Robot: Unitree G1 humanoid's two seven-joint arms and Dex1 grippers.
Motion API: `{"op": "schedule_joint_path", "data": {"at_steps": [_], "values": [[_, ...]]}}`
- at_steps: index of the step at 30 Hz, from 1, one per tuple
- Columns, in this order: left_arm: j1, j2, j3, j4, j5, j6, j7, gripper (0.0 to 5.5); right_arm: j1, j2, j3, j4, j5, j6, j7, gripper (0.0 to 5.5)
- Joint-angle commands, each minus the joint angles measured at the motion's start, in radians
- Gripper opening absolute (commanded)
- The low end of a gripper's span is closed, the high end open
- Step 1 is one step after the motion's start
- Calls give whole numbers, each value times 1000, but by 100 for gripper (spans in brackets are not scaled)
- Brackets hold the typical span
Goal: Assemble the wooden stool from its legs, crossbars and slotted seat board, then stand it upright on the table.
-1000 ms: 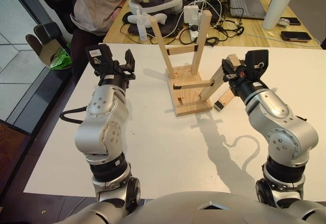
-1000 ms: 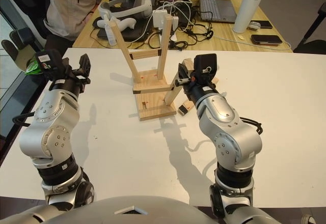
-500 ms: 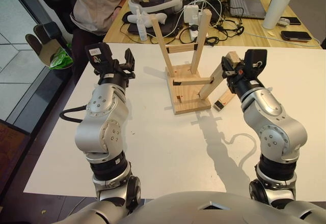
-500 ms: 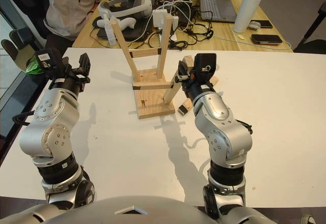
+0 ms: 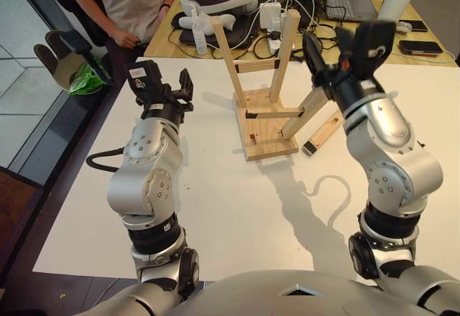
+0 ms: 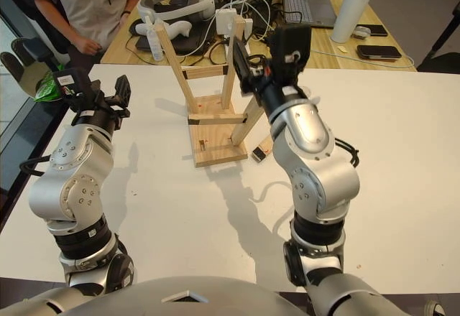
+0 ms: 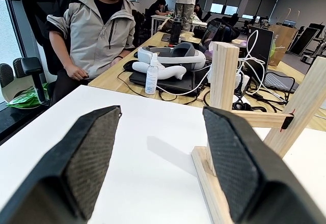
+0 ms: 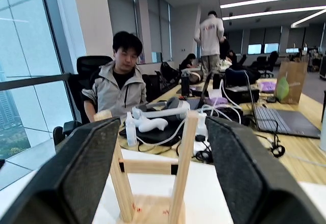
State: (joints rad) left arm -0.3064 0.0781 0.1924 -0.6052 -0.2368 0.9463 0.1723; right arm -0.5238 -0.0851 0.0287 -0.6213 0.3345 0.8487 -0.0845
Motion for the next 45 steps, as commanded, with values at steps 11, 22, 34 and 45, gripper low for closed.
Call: {"op": "schedule_joint_path", "data": {"at_steps": [11, 22, 34, 45], "values": [[-14, -1, -6, 17, 19, 14, -17, 299, -177, 93, -154, 219, 10, 12, -75, 308], [-21, -1, -16, 33, 20, 13, -26, 299, 48, 209, -190, 257, 74, 219, -87, 308], [-2, 1, 10, 27, 25, 10, -16, 299, -211, -153, -406, 428, 32, -66, 41, 308], [-26, 25, 27, 76, 38, -3, -43, 299, 4, 177, -397, 480, -5, 151, -250, 485]]}}
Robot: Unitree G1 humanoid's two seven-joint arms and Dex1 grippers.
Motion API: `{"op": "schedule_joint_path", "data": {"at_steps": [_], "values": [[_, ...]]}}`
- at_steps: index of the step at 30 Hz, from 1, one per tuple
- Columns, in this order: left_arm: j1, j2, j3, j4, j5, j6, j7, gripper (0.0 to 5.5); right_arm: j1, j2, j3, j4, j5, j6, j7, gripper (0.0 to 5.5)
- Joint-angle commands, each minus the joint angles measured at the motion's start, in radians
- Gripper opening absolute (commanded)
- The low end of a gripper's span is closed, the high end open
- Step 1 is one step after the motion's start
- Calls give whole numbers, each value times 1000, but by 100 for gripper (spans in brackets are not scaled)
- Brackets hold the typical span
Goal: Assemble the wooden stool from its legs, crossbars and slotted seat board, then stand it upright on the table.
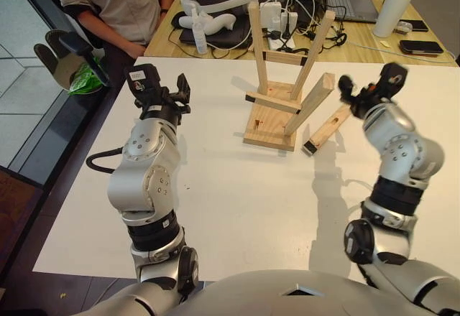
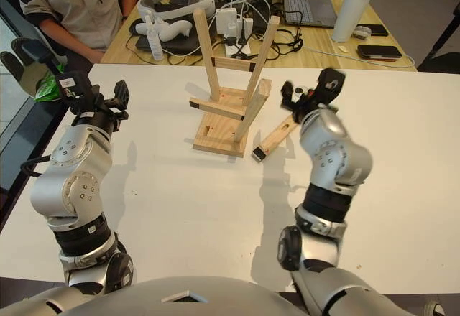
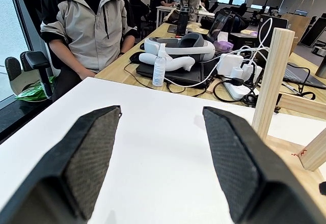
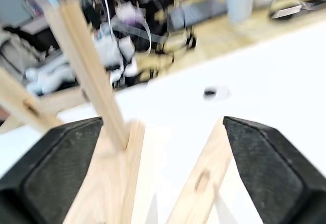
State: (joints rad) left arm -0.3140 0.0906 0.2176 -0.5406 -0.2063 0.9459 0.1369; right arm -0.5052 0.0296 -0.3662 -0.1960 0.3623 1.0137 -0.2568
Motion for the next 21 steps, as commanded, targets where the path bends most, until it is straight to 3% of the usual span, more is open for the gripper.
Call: {"op": "schedule_joint_path", "data": {"at_steps": [1, 5, 9, 16, 21], "values": [[-18, 11, -1, 13, 8, -3, -9, 299, -29, 83, -7, 87, -40, -31, -100, 514], [-29, 4, -20, 31, 8, -11, -17, 299, -116, 153, -52, 315, -34, -145, -166, 537], [-41, 7, -33, 50, 8, -17, -29, 299, -211, 136, -64, 565, -56, -235, -239, 537], [-35, -2, -43, 50, 3, -13, -37, 299, -356, 127, -177, 828, -22, -189, -502, 537], [-36, -1, -44, 57, 4, -14, -41, 299, -375, 146, -256, 823, 55, -157, -594, 452]]}}
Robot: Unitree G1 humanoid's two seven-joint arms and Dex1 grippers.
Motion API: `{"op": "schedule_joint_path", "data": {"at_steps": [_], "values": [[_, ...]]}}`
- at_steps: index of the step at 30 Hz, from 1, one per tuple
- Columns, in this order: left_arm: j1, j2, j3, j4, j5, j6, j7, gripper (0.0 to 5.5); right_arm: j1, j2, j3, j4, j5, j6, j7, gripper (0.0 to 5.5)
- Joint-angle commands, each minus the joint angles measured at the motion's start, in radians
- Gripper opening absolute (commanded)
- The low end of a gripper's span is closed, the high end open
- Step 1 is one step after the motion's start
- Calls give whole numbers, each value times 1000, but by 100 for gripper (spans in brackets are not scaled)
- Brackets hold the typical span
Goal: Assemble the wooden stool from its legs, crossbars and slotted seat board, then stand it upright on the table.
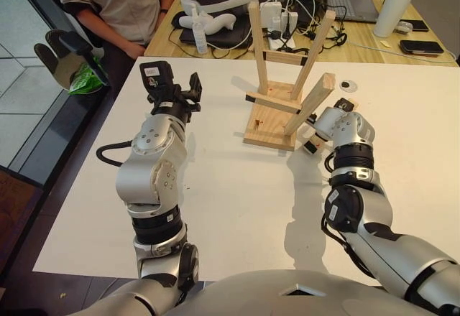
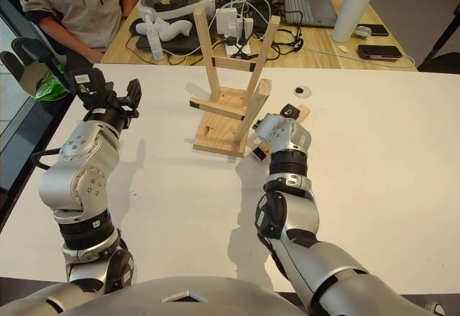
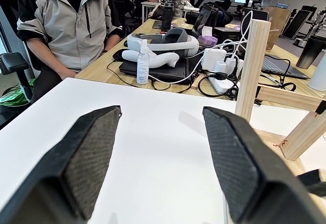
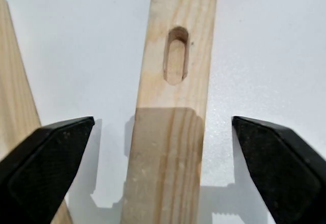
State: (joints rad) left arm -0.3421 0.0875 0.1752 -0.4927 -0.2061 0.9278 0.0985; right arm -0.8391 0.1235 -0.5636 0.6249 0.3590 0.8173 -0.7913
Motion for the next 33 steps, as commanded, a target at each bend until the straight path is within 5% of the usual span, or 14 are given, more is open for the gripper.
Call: {"op": "schedule_joint_path", "data": {"at_steps": [1, 6, 14, 19, 25, 33], "values": [[-9, 2, -1, 10, 4, 4, -3, 299, -43, 54, -72, 0, 71, 49, -77, 434], [-12, 3, 0, 10, 5, 6, -4, 299, -69, 56, -140, -5, 123, 78, -204, 349], [-19, 4, 0, 13, 6, 9, -2, 299, -71, 39, -92, -5, 100, 49, -217, 208], [-22, 3, 0, 14, 6, 10, -2, 299, -61, 22, -4, -33, 49, -4, -158, 206], [-23, 6, -3, 18, 11, 7, -1, 299, -29, -86, 180, -112, -138, -299, 11, 206], [-42, 22, 9, 38, 13, -3, -7, 299, -50, -193, 242, -358, -66, -629, 495, 206]]}}
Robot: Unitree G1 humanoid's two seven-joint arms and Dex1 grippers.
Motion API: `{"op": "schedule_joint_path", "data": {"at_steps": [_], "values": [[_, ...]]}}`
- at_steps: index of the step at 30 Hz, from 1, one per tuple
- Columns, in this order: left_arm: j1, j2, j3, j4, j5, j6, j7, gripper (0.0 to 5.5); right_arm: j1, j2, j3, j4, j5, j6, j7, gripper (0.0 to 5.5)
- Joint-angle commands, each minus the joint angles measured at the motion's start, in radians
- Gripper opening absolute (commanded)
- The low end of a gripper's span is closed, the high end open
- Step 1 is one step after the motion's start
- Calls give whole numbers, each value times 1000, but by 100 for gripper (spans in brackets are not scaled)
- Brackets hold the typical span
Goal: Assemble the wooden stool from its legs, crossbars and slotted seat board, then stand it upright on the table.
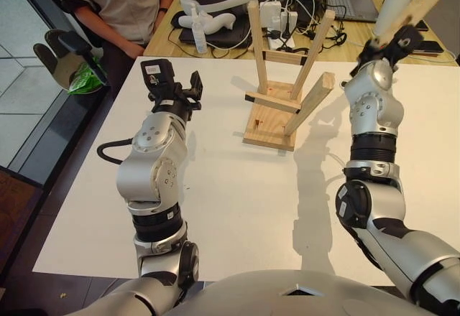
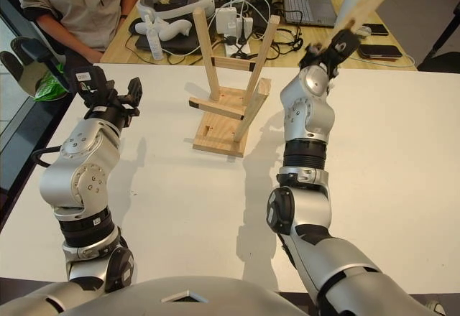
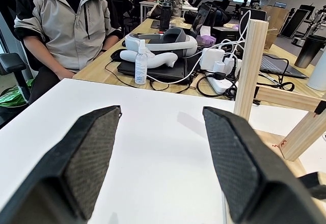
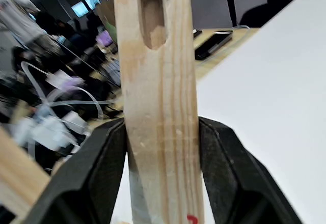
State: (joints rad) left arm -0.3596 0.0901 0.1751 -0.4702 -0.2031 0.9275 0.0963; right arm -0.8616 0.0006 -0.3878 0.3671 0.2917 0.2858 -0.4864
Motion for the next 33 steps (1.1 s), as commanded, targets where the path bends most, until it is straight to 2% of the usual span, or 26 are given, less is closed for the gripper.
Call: {"op": "schedule_joint_path", "data": {"at_steps": [1, 4, 8, 12, 16, 21, 27, 33], "values": [[-37, 27, 21, 25, 7, -6, -7, 299, -36, -89, 90, -123, -8, -118, 245, 206], [-123, 75, 87, 83, -5, -26, -17, 299, -58, -142, 178, -217, -46, -147, 373, 206], [-383, 132, 250, 176, -111, -42, -25, 299, -63, -144, 334, -381, -77, -112, 517, 206], [-570, 89, 272, 119, -405, 104, -141, 299, 3, -70, 452, -476, -38, -11, 593, 206], [-585, 47, 283, 52, -630, 215, -149, 299, 49, 0, 525, -519, -39, 65, 601, 206], [-564, 82, 252, 32, -718, 261, -127, 299, 89, 13, 552, -575, -42, 115, 628, 206], [-555, 125, 234, 39, -747, 248, -106, 299, 150, -27, 557, -656, -17, 171, 704, 206], [-543, 187, 212, 50, -757, 232, -125, 299, 220, -122, 579, -759, 34, 230, 849, 206]]}}
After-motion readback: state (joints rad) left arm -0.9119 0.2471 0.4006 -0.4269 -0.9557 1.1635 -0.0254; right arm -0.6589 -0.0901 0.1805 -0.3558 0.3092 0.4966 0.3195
